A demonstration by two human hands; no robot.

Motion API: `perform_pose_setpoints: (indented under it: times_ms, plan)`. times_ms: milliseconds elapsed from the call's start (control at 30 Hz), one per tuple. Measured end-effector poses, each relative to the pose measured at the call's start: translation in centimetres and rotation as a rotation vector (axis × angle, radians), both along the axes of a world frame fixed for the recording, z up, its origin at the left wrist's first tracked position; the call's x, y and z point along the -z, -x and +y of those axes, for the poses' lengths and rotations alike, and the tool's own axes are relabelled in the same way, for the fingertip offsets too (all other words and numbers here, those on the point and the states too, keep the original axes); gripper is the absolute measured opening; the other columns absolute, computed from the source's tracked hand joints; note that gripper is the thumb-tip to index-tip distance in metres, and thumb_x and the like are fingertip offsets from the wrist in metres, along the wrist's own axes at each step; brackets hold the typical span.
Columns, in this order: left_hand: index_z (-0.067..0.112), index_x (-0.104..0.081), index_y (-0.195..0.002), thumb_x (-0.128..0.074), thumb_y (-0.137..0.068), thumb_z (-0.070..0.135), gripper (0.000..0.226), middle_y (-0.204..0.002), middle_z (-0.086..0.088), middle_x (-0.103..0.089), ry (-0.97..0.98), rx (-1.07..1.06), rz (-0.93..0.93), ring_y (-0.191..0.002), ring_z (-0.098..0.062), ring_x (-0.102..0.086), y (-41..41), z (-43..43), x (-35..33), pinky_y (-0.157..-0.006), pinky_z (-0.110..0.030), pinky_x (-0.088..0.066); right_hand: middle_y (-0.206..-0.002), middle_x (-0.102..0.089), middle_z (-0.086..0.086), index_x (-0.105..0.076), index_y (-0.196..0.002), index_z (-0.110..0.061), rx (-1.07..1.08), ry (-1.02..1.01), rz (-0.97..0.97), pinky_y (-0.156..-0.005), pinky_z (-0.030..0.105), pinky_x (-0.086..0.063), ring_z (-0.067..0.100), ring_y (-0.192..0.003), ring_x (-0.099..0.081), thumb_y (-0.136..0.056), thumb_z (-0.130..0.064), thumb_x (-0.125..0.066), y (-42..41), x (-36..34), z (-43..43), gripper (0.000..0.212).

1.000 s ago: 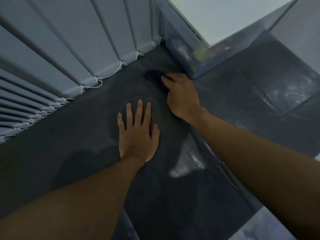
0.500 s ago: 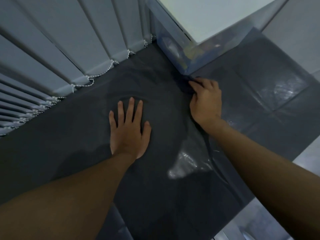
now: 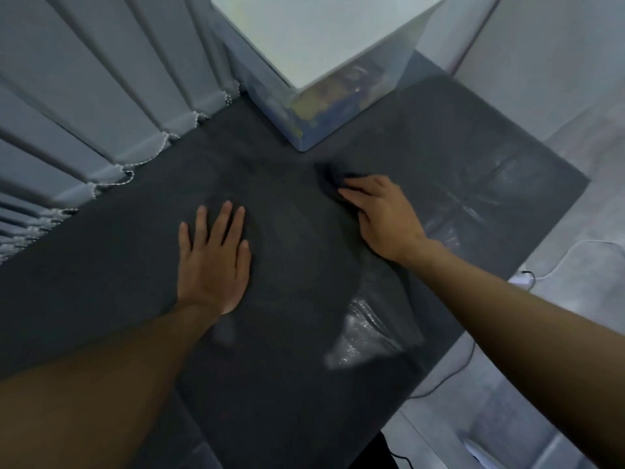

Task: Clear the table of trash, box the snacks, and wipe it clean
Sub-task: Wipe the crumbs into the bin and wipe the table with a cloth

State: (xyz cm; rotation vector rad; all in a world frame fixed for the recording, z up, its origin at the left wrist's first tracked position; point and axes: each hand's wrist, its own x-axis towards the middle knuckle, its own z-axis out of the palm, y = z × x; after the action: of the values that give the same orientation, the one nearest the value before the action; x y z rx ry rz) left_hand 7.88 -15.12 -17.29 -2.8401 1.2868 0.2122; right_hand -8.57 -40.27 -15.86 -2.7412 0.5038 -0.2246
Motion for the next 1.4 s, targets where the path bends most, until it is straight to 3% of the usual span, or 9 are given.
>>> perform_pose_setpoints:
  times_ms: [67,200,400,533,733,900,1033,1200,1400]
  plan:
    - [0.016,-0.029,-0.156,-0.024,-0.101,0.042,0.061,-0.162,-0.003,-0.027,-0.001,-0.020,0.001,-0.150,-0.037,-0.016,0.4,-0.6,-0.4,-0.119,-0.060,-0.013,-0.135,-0.059,0.009,-0.066,-0.127,-0.010,0.033,0.017,0.027,-0.100,0.045,-0.041,0.034,-0.122,-0.051,-0.087,0.001,-0.050,1.6,-0.2,-1.5,0.045]
    - [0.013,-0.027,-0.155,-0.033,-0.101,0.045,0.062,-0.162,-0.007,-0.024,0.021,-0.101,0.050,-0.152,-0.031,-0.010,1.6,-3.2,-0.8,-0.120,-0.062,-0.005,-0.134,-0.060,0.007,-0.067,-0.125,-0.010,0.496,-0.022,-0.041,-0.102,0.045,-0.040,0.031,-0.125,-0.047,-0.089,-0.001,-0.051,3.3,-0.1,-2.6,0.041]
    - [0.027,-0.014,-0.158,-0.028,-0.101,0.049,0.063,-0.166,0.007,-0.009,0.082,0.068,0.162,-0.153,-0.029,0.004,7.1,-11.5,-0.6,-0.118,-0.065,0.002,-0.132,-0.062,0.007,-0.069,-0.122,-0.011,-0.007,0.015,-0.030,-0.100,0.044,-0.043,0.032,-0.122,-0.053,-0.088,0.000,-0.054,7.3,-0.1,-3.3,0.038]
    - [0.034,-0.006,-0.158,-0.018,-0.095,0.064,0.071,-0.167,0.006,-0.004,0.030,0.009,0.145,-0.150,-0.041,0.011,10.9,-15.4,0.3,-0.112,-0.073,0.005,-0.129,-0.063,0.004,-0.071,-0.119,-0.015,0.530,-0.025,-0.101,-0.096,0.046,-0.042,0.030,-0.121,-0.051,-0.088,-0.005,-0.055,9.9,0.3,-6.5,0.036]
    - [0.036,0.004,-0.158,-0.004,-0.090,0.075,0.079,-0.167,0.003,-0.004,-0.042,-0.010,0.029,-0.150,-0.045,0.008,11.5,-16.1,1.6,-0.107,-0.078,-0.001,-0.129,-0.064,0.006,-0.069,-0.122,-0.012,0.124,0.117,-0.068,-0.093,0.044,-0.045,0.033,-0.117,-0.055,-0.091,-0.007,-0.053,12.7,0.9,-10.4,0.036]
    - [0.038,0.010,-0.156,0.001,-0.088,0.077,0.079,-0.167,0.005,0.004,-0.065,-0.014,0.015,-0.150,-0.042,0.011,11.5,-16.3,1.7,-0.107,-0.078,-0.002,-0.135,-0.058,0.010,-0.062,-0.131,-0.015,0.594,0.075,0.004,-0.098,0.047,-0.042,0.037,-0.121,-0.046,-0.088,-0.006,-0.050,12.9,1.2,-16.0,0.046]
    - [0.040,0.018,-0.154,0.004,-0.084,0.081,0.082,-0.166,0.007,0.015,-0.104,-0.024,0.044,-0.149,-0.040,0.017,11.3,-16.3,1.5,-0.108,-0.077,0.002,-0.141,-0.051,0.012,-0.056,-0.136,-0.016,0.528,0.086,0.108,-0.101,0.046,-0.039,0.038,-0.125,-0.042,-0.088,-0.012,-0.049,13.0,0.8,-16.5,0.049]
    - [0.045,0.027,-0.149,-0.004,-0.081,0.086,0.085,-0.160,0.012,0.031,-0.196,0.006,0.216,-0.146,-0.039,0.028,10.3,-16.6,-0.2,-0.109,-0.076,0.007,-0.158,-0.031,0.005,-0.035,-0.150,-0.028,0.536,0.090,0.339,-0.118,0.050,-0.019,0.032,-0.145,-0.022,-0.095,-0.047,-0.039,13.3,-1.9,-16.1,0.059]
    - [0.039,0.007,-0.157,-0.024,-0.092,0.075,0.081,-0.167,0.010,0.002,-0.178,0.091,0.318,-0.153,-0.033,-0.001,7.8,-17.6,-7.5,-0.116,-0.068,-0.007,-0.160,-0.028,0.001,-0.033,-0.151,-0.031,0.513,0.097,0.288,-0.118,0.053,-0.017,0.027,-0.148,-0.019,-0.095,-0.059,-0.035,12.1,-7.8,-13.6,0.063]
